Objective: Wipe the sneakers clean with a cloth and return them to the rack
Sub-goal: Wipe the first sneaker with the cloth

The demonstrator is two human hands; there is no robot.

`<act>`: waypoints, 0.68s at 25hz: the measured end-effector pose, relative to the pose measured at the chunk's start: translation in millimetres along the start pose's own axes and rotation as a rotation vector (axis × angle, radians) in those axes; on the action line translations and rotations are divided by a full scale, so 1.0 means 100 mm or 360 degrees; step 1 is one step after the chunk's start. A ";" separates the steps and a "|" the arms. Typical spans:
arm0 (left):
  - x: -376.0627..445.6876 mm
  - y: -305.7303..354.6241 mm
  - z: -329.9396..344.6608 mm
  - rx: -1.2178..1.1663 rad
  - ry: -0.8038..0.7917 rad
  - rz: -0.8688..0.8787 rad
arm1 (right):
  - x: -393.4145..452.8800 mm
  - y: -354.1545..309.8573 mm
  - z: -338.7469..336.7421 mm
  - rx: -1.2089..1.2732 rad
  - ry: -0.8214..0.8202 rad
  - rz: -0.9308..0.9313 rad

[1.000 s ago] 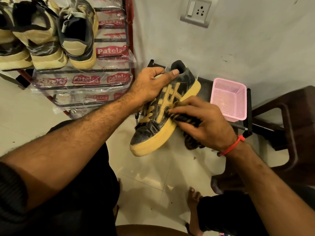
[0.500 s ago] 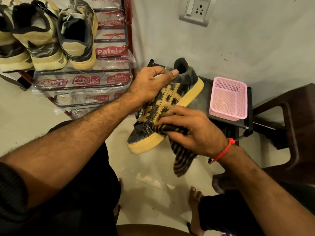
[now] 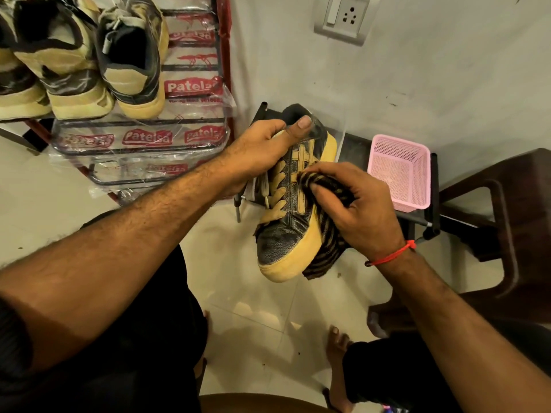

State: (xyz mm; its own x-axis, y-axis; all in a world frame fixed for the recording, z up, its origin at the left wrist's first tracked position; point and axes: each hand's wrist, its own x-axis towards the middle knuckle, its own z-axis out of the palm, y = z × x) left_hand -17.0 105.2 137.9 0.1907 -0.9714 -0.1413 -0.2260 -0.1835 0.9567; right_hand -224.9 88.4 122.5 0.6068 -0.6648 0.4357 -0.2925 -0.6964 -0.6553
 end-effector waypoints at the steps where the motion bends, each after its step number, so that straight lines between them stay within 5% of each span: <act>1: 0.00 0.00 -0.01 -0.0054 -0.0045 -0.0018 | -0.01 -0.01 0.02 0.0005 0.0015 0.0031; 10: 0.04 -0.06 -0.09 0.0224 0.0184 0.0497 | 0.07 -0.03 -0.10 0.0600 0.0266 0.0624; 17: 0.11 -0.23 -0.12 0.0326 0.0240 0.0423 | 0.12 -0.08 -0.14 0.0851 0.0158 0.0928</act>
State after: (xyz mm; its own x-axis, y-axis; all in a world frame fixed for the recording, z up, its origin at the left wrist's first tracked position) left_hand 1.9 100.3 116.9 0.2348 -0.9589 0.1594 -0.4703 0.0314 0.8819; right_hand -225.5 82.0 141.3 0.3888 -0.9208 -0.0322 -0.1333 -0.0216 -0.9908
